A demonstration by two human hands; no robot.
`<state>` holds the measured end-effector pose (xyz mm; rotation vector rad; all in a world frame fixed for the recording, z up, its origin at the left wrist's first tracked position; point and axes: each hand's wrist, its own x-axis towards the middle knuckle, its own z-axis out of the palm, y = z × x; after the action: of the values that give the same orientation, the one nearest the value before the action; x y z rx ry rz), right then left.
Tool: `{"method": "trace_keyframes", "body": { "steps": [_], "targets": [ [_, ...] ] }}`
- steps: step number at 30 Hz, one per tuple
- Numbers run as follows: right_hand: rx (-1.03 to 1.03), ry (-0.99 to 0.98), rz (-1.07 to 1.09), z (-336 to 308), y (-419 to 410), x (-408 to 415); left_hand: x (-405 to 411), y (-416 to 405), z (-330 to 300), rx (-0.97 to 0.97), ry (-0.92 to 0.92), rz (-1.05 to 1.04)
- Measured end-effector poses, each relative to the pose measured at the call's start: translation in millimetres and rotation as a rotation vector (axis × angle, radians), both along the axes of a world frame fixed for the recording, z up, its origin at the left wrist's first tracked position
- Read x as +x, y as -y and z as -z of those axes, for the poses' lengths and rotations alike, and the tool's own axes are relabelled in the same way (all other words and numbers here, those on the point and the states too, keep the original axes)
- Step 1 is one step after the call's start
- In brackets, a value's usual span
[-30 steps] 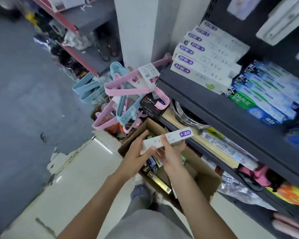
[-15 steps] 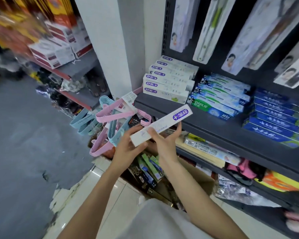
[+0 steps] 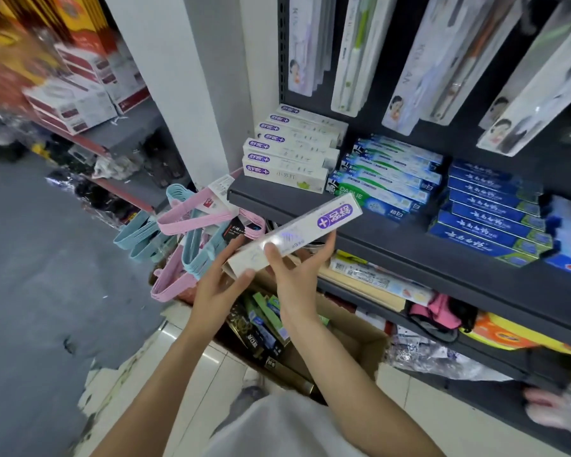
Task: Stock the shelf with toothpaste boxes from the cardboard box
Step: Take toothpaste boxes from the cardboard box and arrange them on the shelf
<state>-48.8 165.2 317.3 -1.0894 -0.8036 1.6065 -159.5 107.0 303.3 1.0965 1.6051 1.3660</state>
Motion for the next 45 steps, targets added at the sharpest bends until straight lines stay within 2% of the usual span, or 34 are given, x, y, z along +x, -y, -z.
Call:
{"method": "trace_keyframes", "body": {
  "steps": [3,6,8,10,13,15,18,20,25,29,30,31,32,34,36,37,38,40,42,43,45],
  "targets": [
    [-0.041,0.025,0.082,-5,-3,1,1,-6,1,0.017,-0.011,0.06],
    [-0.11,-0.05,0.173,-8,-17,1,-2,-19,-2,0.0,-0.016,0.106],
    [-0.096,0.006,0.158,-12,-29,1,-3,-28,-1,-0.016,-0.084,0.145],
    [0.016,0.238,0.093,-23,-34,-6,-6,-37,3,-0.02,-0.027,0.098],
    [0.275,0.639,-0.035,-48,-40,-23,-12,-45,9,-0.009,0.212,0.062],
    [0.371,0.733,-0.078,-60,-43,-34,-18,-47,9,-0.008,0.404,0.081],
    [0.411,0.629,-0.09,-65,-51,-42,-31,-52,8,-0.016,0.612,0.101],
    [0.362,0.518,-0.069,-62,-62,-39,-41,-52,7,-0.054,0.729,0.15],
    [0.302,0.271,-0.125,-56,-88,-20,-54,-38,6,-0.18,0.792,0.28],
    [0.251,0.181,-0.164,-47,-87,-19,-57,-36,3,-0.172,0.845,0.147],
    [0.196,0.095,-0.165,-43,-86,-20,-55,-36,1,-0.16,0.821,0.085],
    [0.126,-0.009,-0.168,-39,-85,-19,-52,-37,0,-0.136,0.712,0.009],
    [0.046,-0.119,-0.169,-35,-83,-17,-51,-37,-4,-0.079,0.503,-0.086],
    [-0.116,-0.353,-0.183,-30,-80,-9,-52,-42,-20,0.187,-0.1,-0.155],
    [-0.21,-0.558,-0.158,-23,-76,-2,-59,-47,-25,0.562,-0.659,0.027],
    [-0.232,-0.637,-0.123,-18,-75,-1,-61,-50,-23,0.692,-0.856,0.128],
    [-0.247,-0.691,-0.078,-16,-74,-2,-61,-53,-20,0.736,-0.968,0.185],
    [-0.284,-0.717,0.041,-13,-74,-6,-55,-55,-13,0.668,-0.984,0.18],
    [-0.293,-0.724,0.107,-14,-74,-10,-45,-49,-11,0.533,-0.845,0.155],
    [-0.29,-0.734,0.109,-13,-73,-10,-39,-45,-11,0.479,-0.716,0.166],
    [-0.289,-0.735,0.093,-14,-72,-11,-31,-43,-13,0.388,-0.344,0.126]
  ]
}}
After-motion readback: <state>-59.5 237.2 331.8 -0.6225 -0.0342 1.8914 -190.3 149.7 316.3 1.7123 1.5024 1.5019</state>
